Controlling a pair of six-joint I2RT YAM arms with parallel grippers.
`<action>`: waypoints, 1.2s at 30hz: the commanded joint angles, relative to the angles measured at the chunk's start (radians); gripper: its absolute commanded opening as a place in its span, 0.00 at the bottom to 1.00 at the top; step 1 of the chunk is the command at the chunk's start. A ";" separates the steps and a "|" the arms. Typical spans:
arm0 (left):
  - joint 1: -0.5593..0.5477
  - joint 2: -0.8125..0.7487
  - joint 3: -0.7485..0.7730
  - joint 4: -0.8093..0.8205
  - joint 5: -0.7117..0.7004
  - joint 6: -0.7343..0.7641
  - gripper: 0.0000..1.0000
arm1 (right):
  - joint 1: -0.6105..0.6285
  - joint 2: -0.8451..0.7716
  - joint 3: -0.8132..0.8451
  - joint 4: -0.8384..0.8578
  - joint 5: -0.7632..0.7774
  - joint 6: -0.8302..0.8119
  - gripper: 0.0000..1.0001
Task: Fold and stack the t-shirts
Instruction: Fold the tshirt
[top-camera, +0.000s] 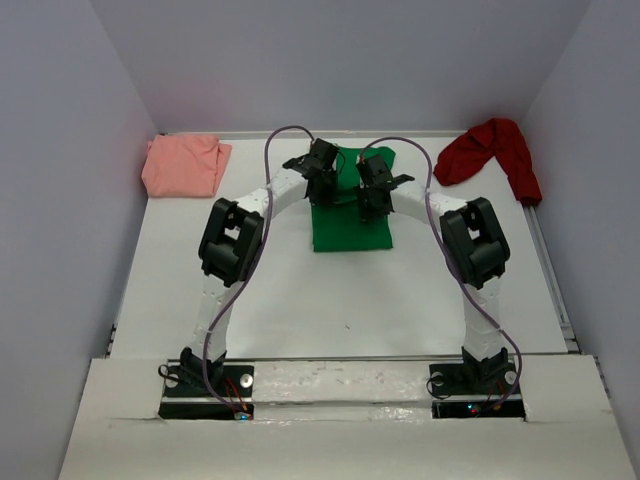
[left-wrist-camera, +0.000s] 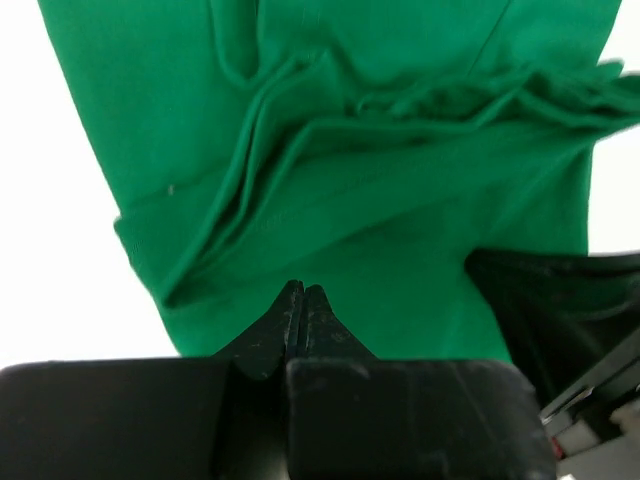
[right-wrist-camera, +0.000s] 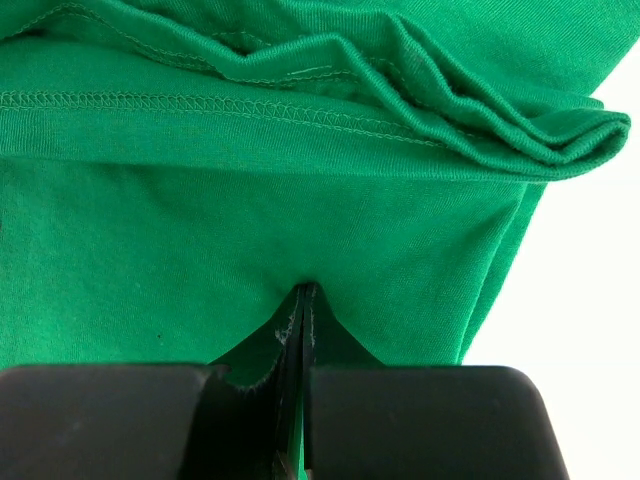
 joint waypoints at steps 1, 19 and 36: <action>0.020 0.029 0.084 -0.008 0.025 0.022 0.00 | 0.010 0.003 -0.047 -0.034 0.011 0.012 0.00; 0.035 -0.026 0.093 -0.035 -0.004 0.014 0.00 | 0.019 0.041 -0.041 -0.039 0.020 0.009 0.00; -0.023 -0.166 -0.172 0.045 -0.057 -0.018 0.00 | 0.019 0.021 -0.038 -0.042 0.031 0.001 0.00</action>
